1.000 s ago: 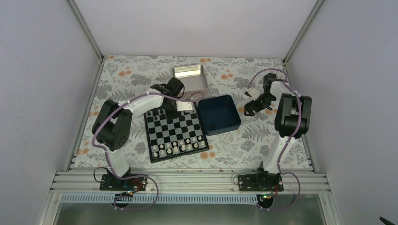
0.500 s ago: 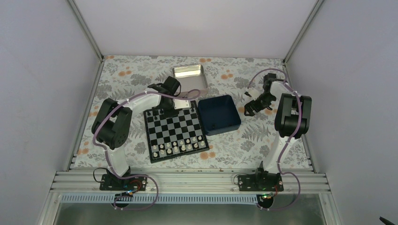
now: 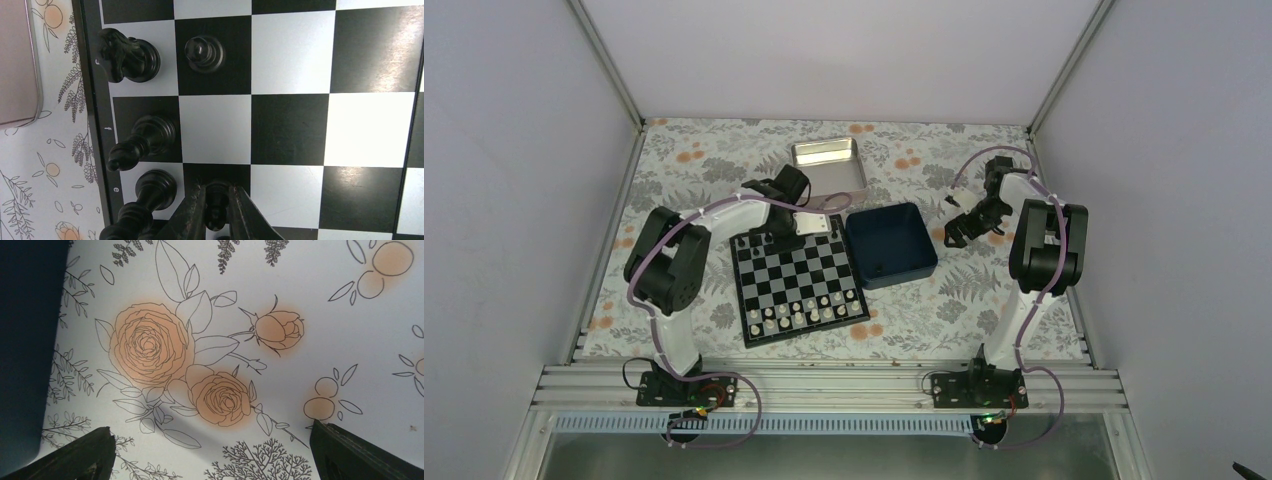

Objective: Set up the chess pieces on the board
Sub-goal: Place the chess piece on the chessboard.

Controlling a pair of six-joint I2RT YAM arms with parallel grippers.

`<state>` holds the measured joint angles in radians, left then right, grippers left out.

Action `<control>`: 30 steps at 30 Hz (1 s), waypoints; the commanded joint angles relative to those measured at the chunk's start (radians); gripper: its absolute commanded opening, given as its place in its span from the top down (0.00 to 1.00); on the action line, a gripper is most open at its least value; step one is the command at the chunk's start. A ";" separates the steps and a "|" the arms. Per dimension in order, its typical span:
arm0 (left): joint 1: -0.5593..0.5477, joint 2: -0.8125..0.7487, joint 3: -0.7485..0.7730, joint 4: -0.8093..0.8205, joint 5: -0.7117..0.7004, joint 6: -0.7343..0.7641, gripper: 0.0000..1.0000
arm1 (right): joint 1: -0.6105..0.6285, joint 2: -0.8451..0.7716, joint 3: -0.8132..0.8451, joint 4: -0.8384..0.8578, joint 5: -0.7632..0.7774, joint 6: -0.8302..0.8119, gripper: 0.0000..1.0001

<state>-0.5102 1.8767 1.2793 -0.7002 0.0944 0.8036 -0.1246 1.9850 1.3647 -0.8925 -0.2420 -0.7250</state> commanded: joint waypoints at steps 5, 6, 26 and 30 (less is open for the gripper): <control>0.007 0.014 0.039 -0.018 -0.009 0.012 0.87 | 0.002 0.052 -0.024 -0.035 0.020 0.010 0.00; 0.007 0.012 0.046 -0.028 -0.010 0.014 0.86 | 0.003 0.051 -0.025 -0.034 0.020 0.009 0.00; -0.014 -0.053 0.329 -0.419 0.044 0.064 0.83 | 0.002 0.036 -0.024 -0.038 0.022 0.000 0.00; -0.025 -0.066 0.505 -0.478 0.102 0.053 0.83 | 0.001 0.003 -0.002 -0.040 0.026 -0.009 0.00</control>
<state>-0.5224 1.8629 1.6314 -1.0855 0.1253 0.8536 -0.1246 1.9850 1.3647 -0.8932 -0.2417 -0.7300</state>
